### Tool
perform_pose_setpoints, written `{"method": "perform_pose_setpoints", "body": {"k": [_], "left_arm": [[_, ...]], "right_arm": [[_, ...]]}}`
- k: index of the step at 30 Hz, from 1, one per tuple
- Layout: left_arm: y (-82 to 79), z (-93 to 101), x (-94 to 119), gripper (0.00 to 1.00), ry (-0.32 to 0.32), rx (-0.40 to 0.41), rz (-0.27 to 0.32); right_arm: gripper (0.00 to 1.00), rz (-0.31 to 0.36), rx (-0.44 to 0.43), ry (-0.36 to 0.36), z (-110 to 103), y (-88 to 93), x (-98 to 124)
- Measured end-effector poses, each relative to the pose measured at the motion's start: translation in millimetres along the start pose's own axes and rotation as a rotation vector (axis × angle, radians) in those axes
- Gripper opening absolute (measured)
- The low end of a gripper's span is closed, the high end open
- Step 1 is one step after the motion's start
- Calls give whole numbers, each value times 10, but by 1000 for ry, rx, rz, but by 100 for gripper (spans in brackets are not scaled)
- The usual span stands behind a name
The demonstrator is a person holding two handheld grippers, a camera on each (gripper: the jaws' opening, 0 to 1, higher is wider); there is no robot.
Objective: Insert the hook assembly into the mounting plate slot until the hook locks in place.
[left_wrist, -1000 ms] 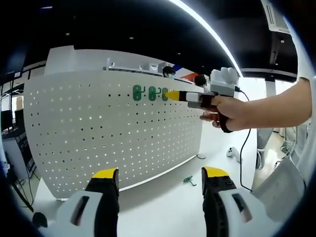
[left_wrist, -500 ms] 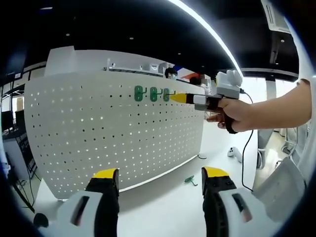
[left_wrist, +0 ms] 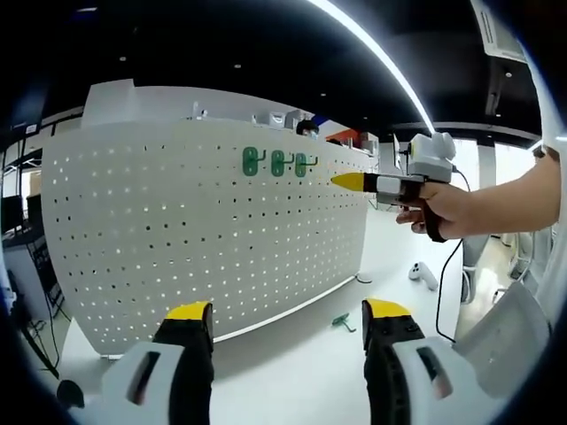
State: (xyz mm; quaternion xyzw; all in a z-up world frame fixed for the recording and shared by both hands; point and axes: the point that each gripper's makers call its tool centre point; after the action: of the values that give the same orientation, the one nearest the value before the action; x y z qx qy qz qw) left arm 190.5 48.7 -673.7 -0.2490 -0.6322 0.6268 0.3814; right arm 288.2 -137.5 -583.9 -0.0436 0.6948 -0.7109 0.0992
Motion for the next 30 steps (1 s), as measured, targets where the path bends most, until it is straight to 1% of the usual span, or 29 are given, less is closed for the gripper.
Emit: {"method": "perform_pose_setpoints", "body": {"k": [9, 16, 22, 30], "left_arm": [[5, 19, 1, 71, 5, -3, -5], [16, 15, -3, 71, 6, 0, -10], [19, 37, -30, 71, 13, -5, -12], [60, 46, -28, 71, 12, 2, -13]], "right_arm": [[39, -27, 2, -15, 11, 150, 156], [41, -34, -2, -21, 32, 208, 245], [42, -41, 1, -32, 11, 270, 343], [44, -57, -18, -43, -24, 388, 485]]}}
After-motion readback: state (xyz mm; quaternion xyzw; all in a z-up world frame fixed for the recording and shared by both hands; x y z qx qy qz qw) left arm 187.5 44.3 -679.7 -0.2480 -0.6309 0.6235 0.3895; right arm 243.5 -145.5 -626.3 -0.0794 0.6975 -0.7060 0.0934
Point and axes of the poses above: the point that each gripper's makers call its tool centre point, and the gripper's own axes: x roughly backward along the fingers, z roughly to its right, y roughly out of its underside, and after that the axes turned 15 degrees about y, right-handed
